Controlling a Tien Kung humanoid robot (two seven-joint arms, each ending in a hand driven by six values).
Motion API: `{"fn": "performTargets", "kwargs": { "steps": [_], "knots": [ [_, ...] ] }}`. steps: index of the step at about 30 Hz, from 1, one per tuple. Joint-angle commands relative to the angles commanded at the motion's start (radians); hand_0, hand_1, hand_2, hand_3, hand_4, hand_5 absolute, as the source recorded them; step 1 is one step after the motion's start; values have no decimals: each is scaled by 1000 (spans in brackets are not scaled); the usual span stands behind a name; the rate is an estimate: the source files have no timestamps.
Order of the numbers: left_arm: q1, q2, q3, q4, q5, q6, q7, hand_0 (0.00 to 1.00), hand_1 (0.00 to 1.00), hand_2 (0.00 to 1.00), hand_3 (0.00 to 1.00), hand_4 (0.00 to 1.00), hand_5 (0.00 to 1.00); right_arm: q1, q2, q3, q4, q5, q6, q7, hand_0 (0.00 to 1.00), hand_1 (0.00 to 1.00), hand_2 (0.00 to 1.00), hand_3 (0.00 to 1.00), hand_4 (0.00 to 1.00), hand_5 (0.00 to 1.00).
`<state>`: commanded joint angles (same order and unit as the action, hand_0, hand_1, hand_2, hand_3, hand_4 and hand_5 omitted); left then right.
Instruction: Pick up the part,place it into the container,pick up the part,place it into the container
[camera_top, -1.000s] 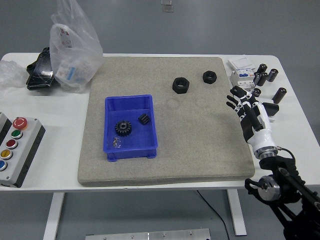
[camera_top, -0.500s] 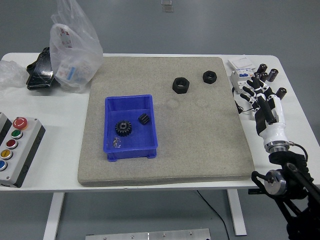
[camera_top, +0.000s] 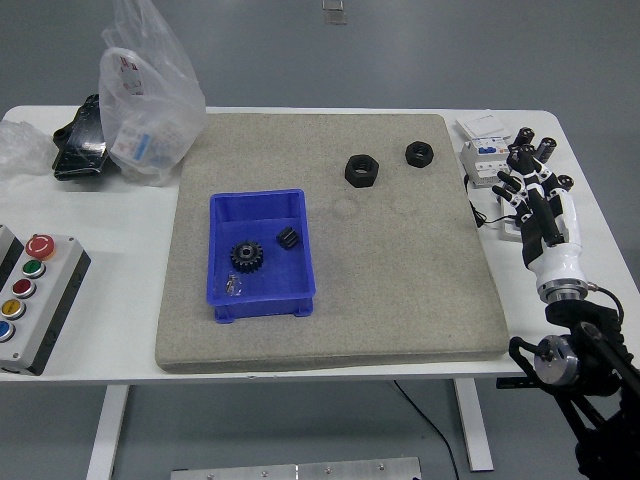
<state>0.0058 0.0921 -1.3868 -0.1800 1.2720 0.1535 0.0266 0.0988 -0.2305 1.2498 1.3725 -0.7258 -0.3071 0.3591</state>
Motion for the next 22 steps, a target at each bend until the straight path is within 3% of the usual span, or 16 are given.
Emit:
{"fn": "performTargets", "kwargs": {
  "steps": [22],
  "knots": [
    [-14,14,43,0,-23,-4,-4,637,637,588,622,703,287,5,1,-15,-2,18,4,8,638,671,723,702,793,463]
  ]
}}
